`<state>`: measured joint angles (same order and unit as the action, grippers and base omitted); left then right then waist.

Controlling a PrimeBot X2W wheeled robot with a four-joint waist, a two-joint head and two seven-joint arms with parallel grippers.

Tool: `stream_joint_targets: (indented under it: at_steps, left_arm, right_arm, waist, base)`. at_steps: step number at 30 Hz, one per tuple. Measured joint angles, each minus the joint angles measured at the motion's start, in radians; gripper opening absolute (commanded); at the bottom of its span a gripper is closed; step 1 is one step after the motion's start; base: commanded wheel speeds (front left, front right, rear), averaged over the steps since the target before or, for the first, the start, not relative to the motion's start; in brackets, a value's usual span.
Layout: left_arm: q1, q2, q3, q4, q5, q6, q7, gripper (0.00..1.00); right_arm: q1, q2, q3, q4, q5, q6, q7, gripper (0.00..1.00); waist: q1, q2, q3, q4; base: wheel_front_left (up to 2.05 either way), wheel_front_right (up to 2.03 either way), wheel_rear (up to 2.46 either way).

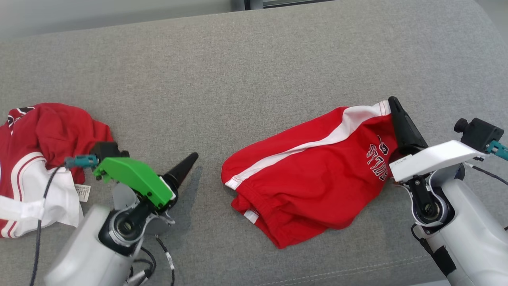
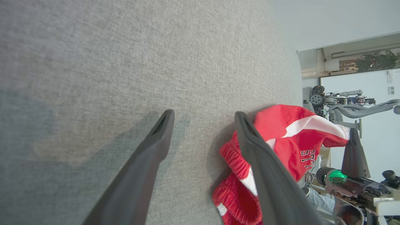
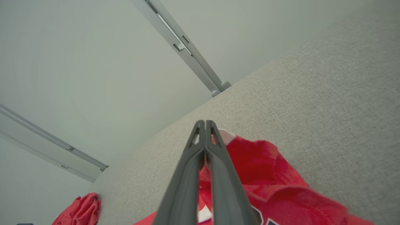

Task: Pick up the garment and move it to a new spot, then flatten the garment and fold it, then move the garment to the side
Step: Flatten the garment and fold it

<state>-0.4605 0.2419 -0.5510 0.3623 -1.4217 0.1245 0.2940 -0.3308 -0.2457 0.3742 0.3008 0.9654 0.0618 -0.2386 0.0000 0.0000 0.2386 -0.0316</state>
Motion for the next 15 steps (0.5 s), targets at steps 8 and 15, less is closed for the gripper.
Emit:
stream_joint_targets:
  at_steps: [8, 15]
  left_arm:
    - [0.150, -0.071, 0.034, -0.046, -0.113, 0.000, -0.023, 1.00]
    - [0.200, -0.069, 0.065, -0.059, -0.149, 0.000, -0.038, 1.00]
  right_arm:
    - [0.047, -0.004, -0.025, 0.019, 0.000, 0.001, -0.008, 0.00]
    - [0.052, 0.003, -0.027, 0.023, -0.007, 0.011, -0.009, 0.00]
  waist:
    - [0.0000, 0.0000, -0.015, 0.016]
    - [0.0000, 0.0000, -0.023, 0.029]
  base:
    - [0.00, 0.00, 0.00]
    - [0.00, 0.00, 0.00]
